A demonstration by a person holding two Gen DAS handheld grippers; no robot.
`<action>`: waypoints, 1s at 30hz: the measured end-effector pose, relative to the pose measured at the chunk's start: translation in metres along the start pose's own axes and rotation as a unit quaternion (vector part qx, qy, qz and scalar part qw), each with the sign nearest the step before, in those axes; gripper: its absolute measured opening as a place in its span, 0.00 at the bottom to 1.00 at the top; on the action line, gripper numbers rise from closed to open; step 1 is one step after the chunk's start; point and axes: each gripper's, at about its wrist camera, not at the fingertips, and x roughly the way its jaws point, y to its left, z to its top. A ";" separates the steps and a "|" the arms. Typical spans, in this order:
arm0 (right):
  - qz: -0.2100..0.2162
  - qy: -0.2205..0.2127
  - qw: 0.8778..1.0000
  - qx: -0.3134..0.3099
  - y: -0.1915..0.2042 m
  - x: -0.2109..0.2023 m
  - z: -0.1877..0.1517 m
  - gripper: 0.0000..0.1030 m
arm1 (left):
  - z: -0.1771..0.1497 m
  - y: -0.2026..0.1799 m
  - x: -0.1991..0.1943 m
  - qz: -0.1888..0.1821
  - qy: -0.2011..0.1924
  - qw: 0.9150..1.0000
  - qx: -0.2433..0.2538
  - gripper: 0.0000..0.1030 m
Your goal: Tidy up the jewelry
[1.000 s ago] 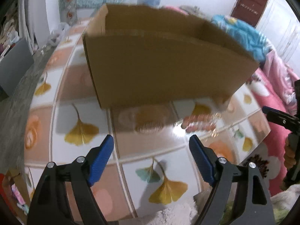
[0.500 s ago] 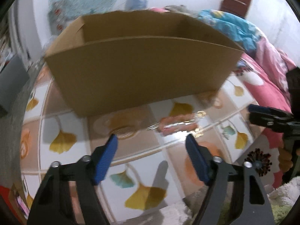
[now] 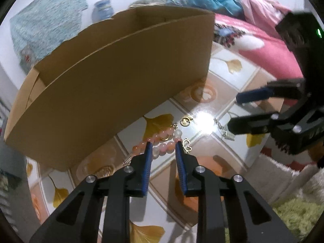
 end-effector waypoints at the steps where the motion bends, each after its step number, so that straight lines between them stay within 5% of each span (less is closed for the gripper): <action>1: 0.002 0.000 1.000 0.001 -0.001 0.000 0.000 0.71 | 0.002 -0.001 0.002 0.002 0.005 1.000 0.012 0.22; 11: 0.018 -0.009 1.000 0.005 -0.006 -0.002 0.000 0.69 | 0.020 -0.002 0.026 -0.021 0.040 0.996 0.071 0.22; 14: 0.021 -0.013 1.000 0.010 -0.010 -0.004 -0.001 0.69 | 0.020 0.003 0.026 -0.041 0.043 0.996 0.071 0.09; 18: 0.026 -0.018 0.999 0.016 -0.015 -0.007 -0.002 0.69 | 0.024 0.004 0.023 -0.052 0.036 0.995 0.072 0.09; 30: 0.029 -0.026 0.999 0.025 -0.020 -0.011 -0.005 0.69 | 0.041 0.037 -0.026 -0.092 -0.027 0.995 -0.027 0.09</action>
